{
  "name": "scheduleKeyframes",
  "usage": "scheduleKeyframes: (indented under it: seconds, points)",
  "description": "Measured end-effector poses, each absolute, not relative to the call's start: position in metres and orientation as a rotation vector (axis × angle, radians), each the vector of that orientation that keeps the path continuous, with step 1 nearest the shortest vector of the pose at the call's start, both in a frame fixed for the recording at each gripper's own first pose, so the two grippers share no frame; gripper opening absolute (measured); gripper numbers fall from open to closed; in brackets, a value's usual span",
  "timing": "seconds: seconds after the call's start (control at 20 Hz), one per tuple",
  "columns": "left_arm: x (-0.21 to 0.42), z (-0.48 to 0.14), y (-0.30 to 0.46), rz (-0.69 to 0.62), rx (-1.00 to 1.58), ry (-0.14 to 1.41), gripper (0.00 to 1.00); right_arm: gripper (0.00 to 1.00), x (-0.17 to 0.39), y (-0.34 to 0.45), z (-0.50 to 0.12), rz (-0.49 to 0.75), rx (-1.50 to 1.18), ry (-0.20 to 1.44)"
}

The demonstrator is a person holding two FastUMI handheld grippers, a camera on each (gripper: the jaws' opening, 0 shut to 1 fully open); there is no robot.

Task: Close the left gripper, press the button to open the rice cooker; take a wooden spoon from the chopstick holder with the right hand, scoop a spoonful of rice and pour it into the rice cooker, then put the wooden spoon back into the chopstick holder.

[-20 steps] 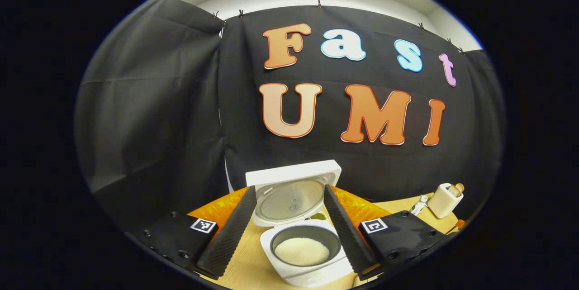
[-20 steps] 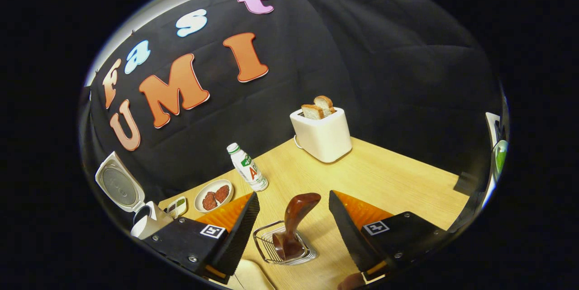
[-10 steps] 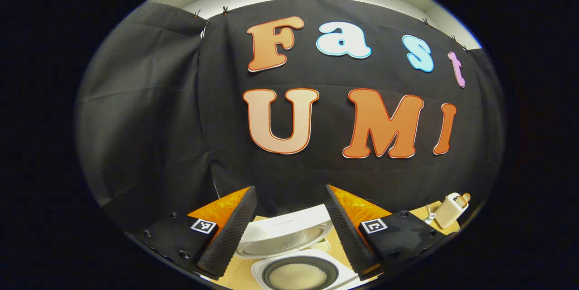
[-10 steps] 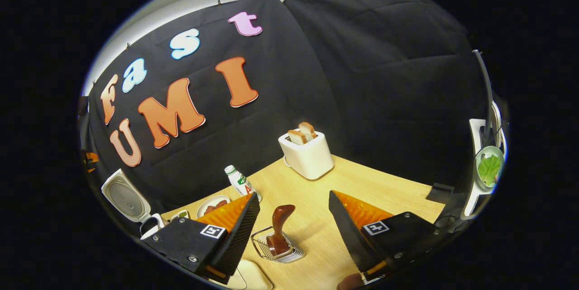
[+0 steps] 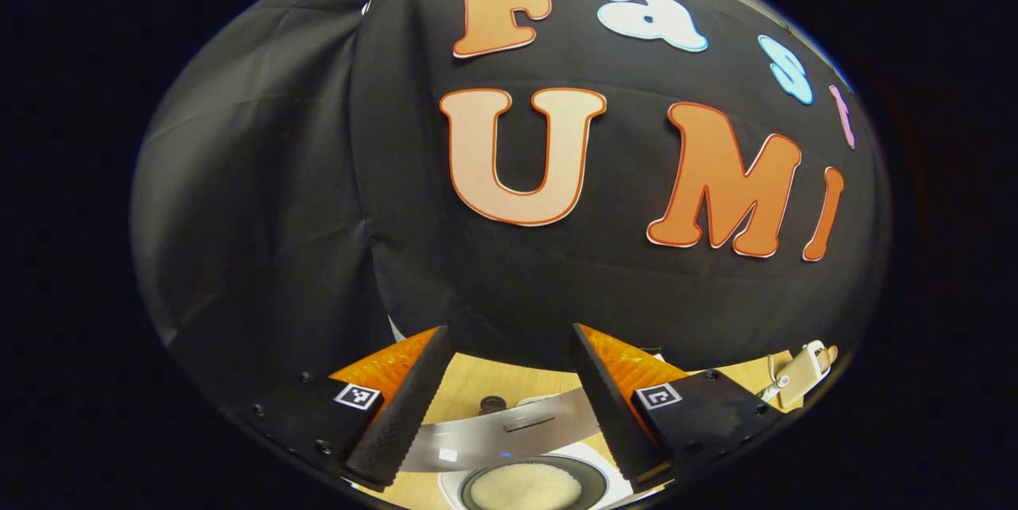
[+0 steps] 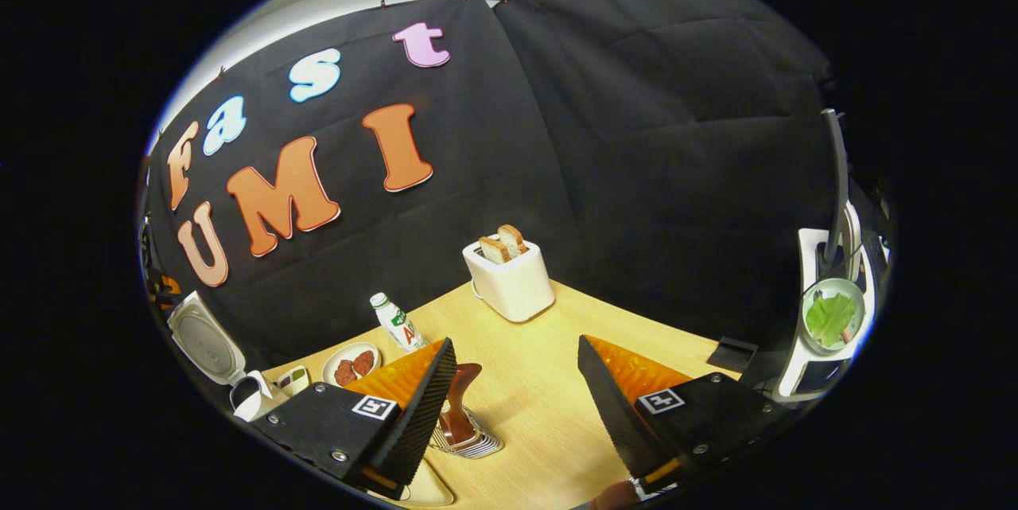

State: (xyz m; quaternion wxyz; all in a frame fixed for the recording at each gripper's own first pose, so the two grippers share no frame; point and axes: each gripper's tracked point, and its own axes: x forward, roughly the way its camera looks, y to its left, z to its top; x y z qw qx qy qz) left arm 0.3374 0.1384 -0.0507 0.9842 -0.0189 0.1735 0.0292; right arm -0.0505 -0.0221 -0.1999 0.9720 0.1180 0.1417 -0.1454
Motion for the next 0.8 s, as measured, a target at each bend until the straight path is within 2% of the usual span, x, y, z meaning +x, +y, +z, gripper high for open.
scheduleKeyframes:
  seconds: [0.1, 0.3, 0.5, 0.7, 0.8]
  points:
    - [0.329, -0.069, 0.136, 0.049, -0.066, 0.411, 1.00, 0.95, -0.043, -0.022, -0.191, -0.283, 0.216, 0.283]
    - [0.314, -0.068, 0.132, 0.042, -0.061, 0.378, 1.00, 0.95, -0.029, -0.014, -0.174, -0.219, 0.192, 0.272]
    - [0.265, -0.081, 0.115, 0.007, -0.082, 0.369, 1.00, 0.95, -0.019, -0.004, -0.162, -0.139, 0.141, 0.266]
    - [0.211, -0.106, 0.107, 0.059, -0.059, 0.323, 1.00, 0.95, -0.005, 0.001, -0.152, -0.073, 0.122, 0.262]
    - [0.182, -0.137, 0.095, 0.058, -0.063, 0.358, 1.00, 0.95, -0.001, 0.006, -0.149, -0.034, 0.129, 0.257]
